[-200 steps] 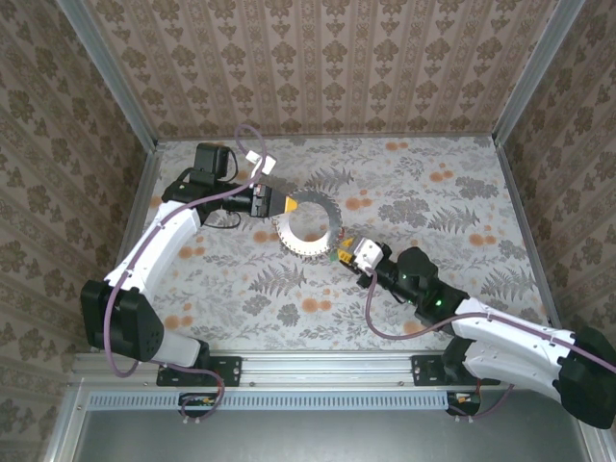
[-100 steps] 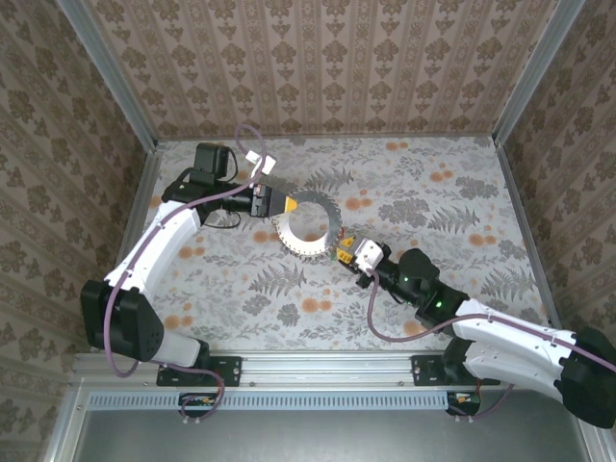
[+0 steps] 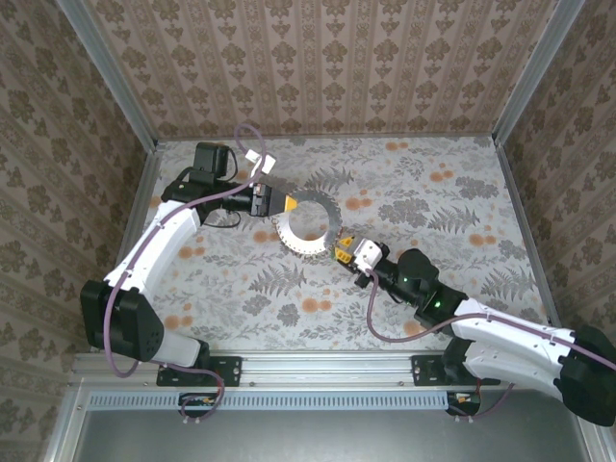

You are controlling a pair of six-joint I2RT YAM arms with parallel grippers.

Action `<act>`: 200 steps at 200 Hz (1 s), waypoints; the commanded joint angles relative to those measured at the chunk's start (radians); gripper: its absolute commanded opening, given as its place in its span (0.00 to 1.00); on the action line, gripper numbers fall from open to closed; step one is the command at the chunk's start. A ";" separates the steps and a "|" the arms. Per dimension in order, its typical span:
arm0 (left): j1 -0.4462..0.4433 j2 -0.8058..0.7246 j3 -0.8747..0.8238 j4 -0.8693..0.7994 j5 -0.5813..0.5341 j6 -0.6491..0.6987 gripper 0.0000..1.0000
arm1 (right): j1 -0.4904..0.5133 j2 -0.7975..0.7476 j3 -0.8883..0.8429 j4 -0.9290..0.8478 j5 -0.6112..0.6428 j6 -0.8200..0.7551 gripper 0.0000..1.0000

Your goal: Put the keys on the keyring

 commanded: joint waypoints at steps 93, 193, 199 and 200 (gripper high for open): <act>-0.006 0.014 0.035 -0.005 0.027 0.006 0.04 | 0.008 0.042 0.027 0.097 0.102 -0.012 0.21; -0.010 0.006 0.028 0.001 0.024 -0.001 0.04 | 0.009 0.056 0.012 0.105 0.110 0.003 0.17; -0.010 0.005 0.027 0.001 0.024 0.000 0.04 | 0.007 0.057 0.011 0.105 0.109 0.003 0.16; -0.010 0.005 0.027 0.001 0.023 0.001 0.04 | 0.007 0.057 0.012 0.105 0.109 0.003 0.16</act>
